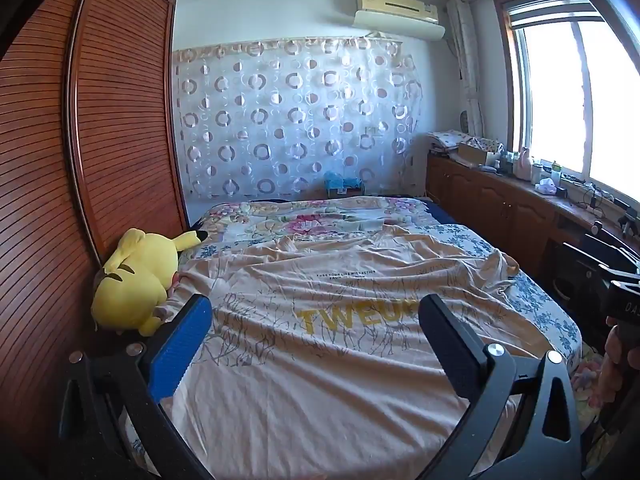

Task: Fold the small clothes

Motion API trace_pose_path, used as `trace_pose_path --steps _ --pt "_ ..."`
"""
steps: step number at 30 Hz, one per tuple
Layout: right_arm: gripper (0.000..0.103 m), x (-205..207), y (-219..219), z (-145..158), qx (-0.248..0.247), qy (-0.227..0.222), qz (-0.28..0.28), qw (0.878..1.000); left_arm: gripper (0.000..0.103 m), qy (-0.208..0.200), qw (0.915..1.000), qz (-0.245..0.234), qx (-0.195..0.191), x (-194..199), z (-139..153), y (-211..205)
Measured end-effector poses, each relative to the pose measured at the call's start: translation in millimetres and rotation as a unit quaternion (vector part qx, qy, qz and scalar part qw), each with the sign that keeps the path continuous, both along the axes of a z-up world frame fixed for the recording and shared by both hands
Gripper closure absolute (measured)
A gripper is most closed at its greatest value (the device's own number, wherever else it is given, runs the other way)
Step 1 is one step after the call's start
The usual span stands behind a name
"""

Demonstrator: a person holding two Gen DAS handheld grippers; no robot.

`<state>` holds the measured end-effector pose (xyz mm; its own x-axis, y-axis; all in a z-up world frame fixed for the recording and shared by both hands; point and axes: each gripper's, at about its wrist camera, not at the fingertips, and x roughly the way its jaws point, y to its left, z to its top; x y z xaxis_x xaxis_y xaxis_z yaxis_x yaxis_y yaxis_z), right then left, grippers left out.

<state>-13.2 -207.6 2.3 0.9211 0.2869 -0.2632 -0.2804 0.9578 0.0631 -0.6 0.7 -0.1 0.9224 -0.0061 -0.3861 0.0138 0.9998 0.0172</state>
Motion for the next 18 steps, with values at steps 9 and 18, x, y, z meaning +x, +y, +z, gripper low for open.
trace_pose_path --steps 9,18 --pt "0.000 -0.2 0.2 -0.1 0.003 0.000 0.000 1.000 0.000 0.009 0.9999 0.008 -0.003 -1.7 2.3 4.1" --pt "0.000 1.2 -0.3 0.4 0.003 -0.001 0.000 1.000 0.000 0.013 0.9998 0.011 -0.005 -0.7 -2.3 2.9"
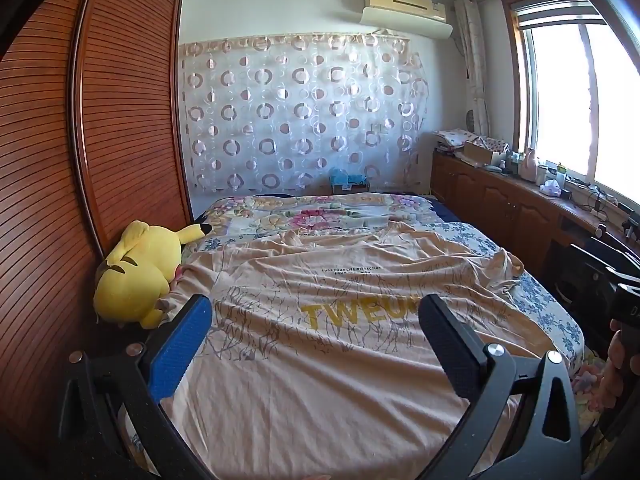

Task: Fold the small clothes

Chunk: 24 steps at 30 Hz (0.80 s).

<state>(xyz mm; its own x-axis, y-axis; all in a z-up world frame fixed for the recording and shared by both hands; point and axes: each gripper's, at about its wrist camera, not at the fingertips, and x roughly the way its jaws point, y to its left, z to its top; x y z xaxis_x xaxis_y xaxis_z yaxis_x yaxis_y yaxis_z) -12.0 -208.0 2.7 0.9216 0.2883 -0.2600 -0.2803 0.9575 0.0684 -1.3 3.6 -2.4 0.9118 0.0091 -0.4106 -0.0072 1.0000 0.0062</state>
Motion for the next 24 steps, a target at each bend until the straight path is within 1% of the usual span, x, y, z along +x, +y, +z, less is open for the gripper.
trace_pose_path --steps 24 --pt "0.000 -1.8 2.5 -0.8 0.000 0.001 0.001 1.000 0.000 0.000 1.0000 -0.001 -0.001 0.7 0.4 1.4"
